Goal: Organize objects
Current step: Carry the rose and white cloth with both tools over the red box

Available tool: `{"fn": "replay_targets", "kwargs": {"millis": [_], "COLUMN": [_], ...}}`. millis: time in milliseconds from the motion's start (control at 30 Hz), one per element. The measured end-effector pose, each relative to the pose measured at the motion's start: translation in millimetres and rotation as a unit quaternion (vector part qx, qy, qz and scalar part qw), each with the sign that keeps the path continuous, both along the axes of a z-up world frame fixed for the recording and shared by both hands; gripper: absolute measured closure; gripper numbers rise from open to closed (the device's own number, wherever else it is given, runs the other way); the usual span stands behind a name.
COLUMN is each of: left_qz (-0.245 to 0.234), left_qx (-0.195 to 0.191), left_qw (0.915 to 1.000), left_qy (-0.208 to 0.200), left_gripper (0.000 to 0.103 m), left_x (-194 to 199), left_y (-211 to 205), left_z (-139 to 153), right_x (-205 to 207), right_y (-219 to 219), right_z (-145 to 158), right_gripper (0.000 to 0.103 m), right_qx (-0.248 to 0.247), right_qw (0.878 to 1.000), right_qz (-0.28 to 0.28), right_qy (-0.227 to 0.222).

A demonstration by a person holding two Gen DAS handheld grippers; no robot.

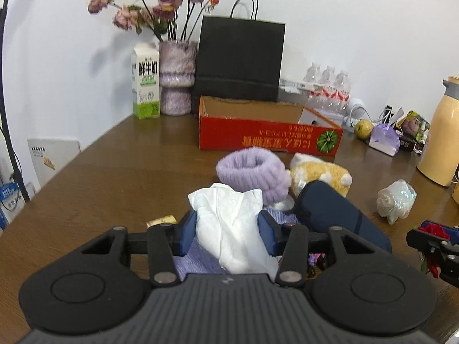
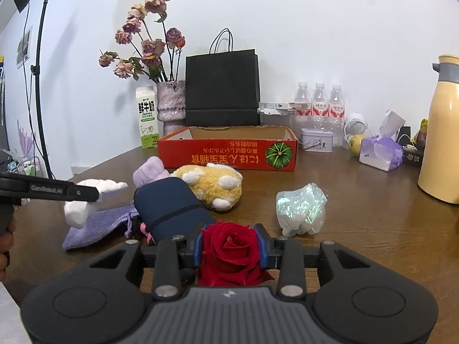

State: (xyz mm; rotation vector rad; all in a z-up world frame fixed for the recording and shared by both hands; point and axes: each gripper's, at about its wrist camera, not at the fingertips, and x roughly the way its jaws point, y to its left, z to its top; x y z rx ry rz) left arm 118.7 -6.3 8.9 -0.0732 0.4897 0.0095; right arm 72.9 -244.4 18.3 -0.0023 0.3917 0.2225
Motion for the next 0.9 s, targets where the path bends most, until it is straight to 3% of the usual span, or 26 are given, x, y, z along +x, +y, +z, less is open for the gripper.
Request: {"fn": "replay_targets", "kwargs": {"millis": [267,900], "left_qz": [-0.003,-0.012], "left_qx": [0.006,-0.028], "left_qw": [0.9995,0.9967], "left_qy": [-0.030,-0.076], "left_gripper": [0.055,0.055], "left_x": [-4,31], "left_y": [-8,-29], "left_z": [19,50], "right_x": [7,55], "right_y": [8,30], "right_z": [14,55], "right_gripper": [0.069,0.069], "right_qx": [0.002,0.022], "right_qw": [1.000,0.998], "right_qz": [0.004,0.010], "right_qy": [-0.019,-0.056]}}
